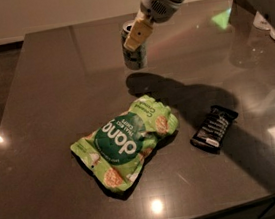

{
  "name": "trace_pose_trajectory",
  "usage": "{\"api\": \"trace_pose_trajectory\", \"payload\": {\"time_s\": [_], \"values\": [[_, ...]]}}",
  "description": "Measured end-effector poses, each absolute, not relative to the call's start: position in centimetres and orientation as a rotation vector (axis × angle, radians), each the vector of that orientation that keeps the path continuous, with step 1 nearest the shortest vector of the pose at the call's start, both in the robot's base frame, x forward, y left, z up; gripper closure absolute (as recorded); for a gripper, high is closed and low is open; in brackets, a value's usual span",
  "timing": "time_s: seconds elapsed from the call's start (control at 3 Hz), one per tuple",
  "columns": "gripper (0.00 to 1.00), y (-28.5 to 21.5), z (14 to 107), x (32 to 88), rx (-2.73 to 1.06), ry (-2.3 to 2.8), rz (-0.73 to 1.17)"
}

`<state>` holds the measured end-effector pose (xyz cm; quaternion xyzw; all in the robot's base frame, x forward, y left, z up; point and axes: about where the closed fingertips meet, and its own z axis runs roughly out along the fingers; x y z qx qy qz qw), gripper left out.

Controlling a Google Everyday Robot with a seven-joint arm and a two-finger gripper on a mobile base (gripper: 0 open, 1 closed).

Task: Move 7up can near green rice chip bag

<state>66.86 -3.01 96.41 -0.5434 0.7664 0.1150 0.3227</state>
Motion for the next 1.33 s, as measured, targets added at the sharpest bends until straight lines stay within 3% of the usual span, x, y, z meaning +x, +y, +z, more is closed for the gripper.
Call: {"api": "trace_pose_trajectory", "payload": {"time_s": [0.67, 1.33], "values": [[1.0, 2.6, 97.1, 60.3, -1.647, 1.836, 0.462], [1.0, 4.6, 95.5, 58.4, -1.72, 1.8, 0.52]]}}
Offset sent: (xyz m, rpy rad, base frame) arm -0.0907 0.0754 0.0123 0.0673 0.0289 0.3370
